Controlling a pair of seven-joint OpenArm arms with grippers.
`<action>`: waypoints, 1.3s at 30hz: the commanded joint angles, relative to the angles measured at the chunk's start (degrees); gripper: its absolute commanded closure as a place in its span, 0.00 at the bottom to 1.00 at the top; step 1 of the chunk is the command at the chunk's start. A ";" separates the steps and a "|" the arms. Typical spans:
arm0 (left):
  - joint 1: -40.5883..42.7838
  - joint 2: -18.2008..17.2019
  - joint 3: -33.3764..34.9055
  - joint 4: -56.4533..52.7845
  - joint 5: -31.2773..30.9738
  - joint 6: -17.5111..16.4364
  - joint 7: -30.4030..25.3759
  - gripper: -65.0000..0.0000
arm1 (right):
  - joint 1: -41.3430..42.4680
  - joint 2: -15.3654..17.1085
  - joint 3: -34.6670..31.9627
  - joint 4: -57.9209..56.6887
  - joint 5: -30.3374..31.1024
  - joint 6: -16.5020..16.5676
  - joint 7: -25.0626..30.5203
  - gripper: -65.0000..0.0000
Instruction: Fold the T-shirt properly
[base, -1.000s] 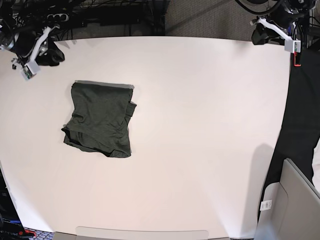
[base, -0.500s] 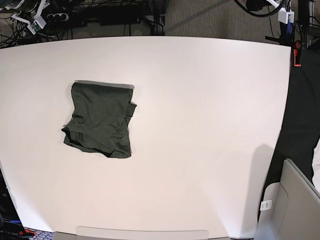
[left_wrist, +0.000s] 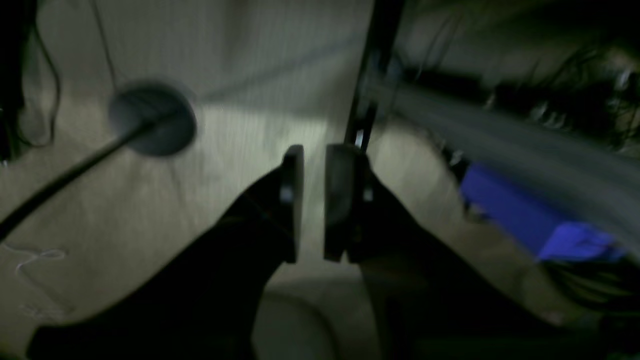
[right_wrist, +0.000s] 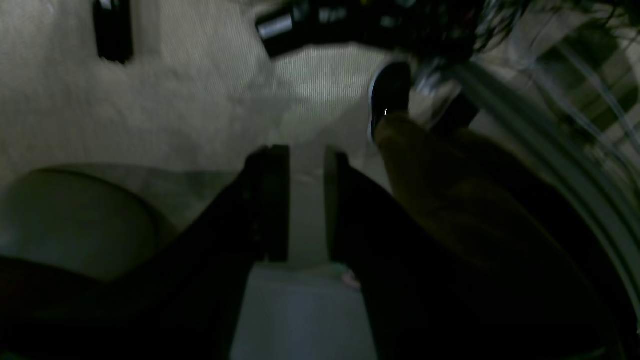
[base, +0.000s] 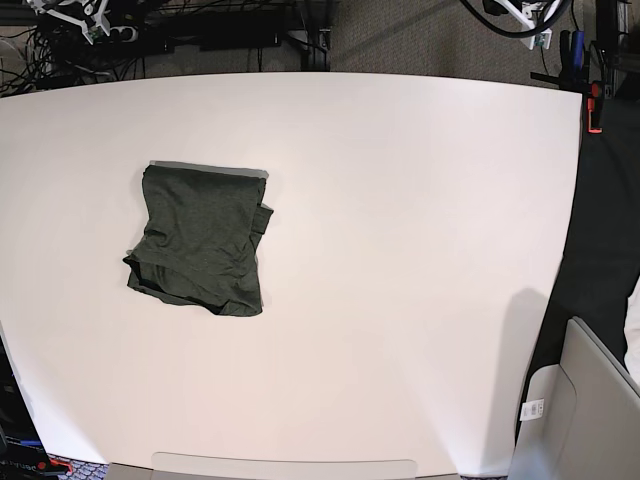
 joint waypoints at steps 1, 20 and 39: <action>-0.30 -0.52 0.50 -1.49 1.65 0.22 -1.61 0.91 | 0.76 -0.14 -0.22 -2.24 -0.70 0.03 1.11 0.84; -19.46 -0.17 11.40 -48.34 11.49 0.31 -21.74 0.91 | 25.55 -2.52 -17.89 -56.74 -4.48 -0.10 32.23 0.84; -30.81 3.61 11.40 -76.83 16.77 0.57 -38.35 0.91 | 32.76 -14.03 -18.68 -68.96 -13.00 -24.89 47.87 0.84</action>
